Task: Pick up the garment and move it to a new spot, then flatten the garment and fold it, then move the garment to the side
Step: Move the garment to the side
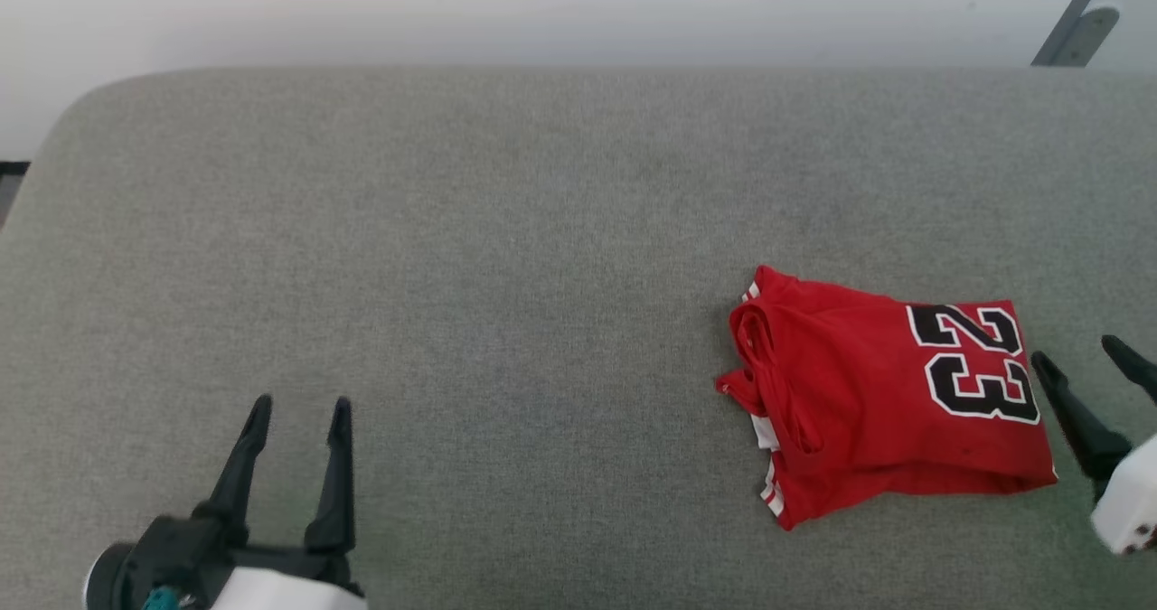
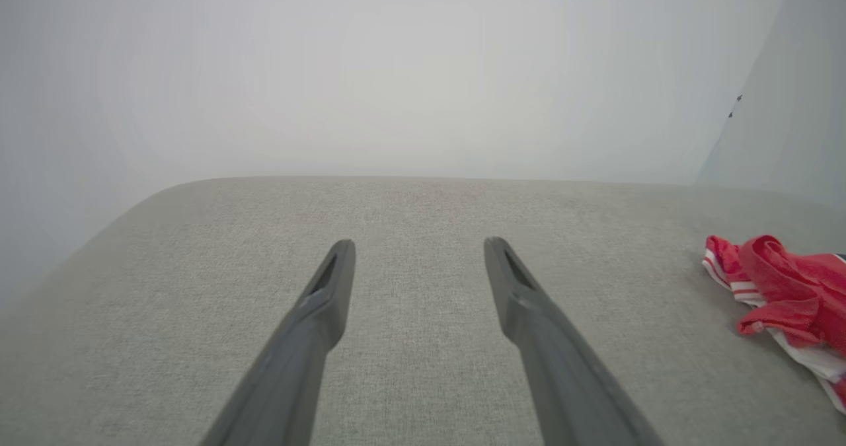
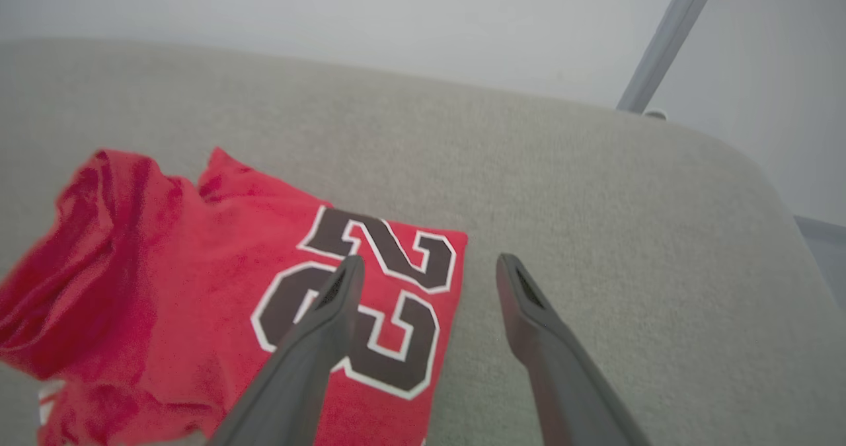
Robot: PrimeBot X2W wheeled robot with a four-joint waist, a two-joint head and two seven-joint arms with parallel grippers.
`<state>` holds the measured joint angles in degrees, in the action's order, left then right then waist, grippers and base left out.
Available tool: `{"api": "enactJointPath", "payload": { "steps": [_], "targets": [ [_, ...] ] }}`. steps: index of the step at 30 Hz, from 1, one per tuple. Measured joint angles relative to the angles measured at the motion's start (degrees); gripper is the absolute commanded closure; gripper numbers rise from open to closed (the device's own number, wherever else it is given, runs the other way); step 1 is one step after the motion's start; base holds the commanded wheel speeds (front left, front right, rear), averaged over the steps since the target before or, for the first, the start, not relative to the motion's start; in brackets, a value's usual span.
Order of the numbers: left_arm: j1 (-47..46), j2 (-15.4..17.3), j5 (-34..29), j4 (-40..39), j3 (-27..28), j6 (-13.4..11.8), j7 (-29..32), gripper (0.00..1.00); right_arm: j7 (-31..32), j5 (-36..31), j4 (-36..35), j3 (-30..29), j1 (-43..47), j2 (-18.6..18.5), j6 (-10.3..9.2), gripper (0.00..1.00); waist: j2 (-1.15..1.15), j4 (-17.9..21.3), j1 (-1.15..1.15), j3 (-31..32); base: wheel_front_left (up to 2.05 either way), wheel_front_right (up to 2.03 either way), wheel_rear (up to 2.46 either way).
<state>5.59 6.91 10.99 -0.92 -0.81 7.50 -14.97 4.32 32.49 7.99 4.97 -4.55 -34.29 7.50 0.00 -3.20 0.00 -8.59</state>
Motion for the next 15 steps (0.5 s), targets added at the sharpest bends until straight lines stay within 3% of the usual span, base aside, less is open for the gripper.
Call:
{"api": "enactJointPath", "payload": {
  "steps": [1,10,15],
  "targets": [
    [0.0,0.0,0.0,0.0,0.0,0.0,0.0,0.00,0.0,0.0,0.0,0.0,0.0,0.0,0.00,0.00,0.00,0.0,0.00,0.0,0.00,0.00,0.00],
    [-7.9,0.1,-0.8,1.4,-4.9,0.0,0.0,0.00,26.3,11.4,-1.9,6.8,-8.4,-11.9,0.00,0.00,0.00,-0.9,0.00,-5.9,0.00,0.00,0.00],
    [-11.2,-0.2,-0.8,2.2,-7.3,0.0,0.0,0.00,36.6,16.1,-2.6,9.4,-10.0,-14.7,0.00,0.00,0.00,-2.0,0.00,-9.7,0.00,0.00,0.00]
  ]
}}
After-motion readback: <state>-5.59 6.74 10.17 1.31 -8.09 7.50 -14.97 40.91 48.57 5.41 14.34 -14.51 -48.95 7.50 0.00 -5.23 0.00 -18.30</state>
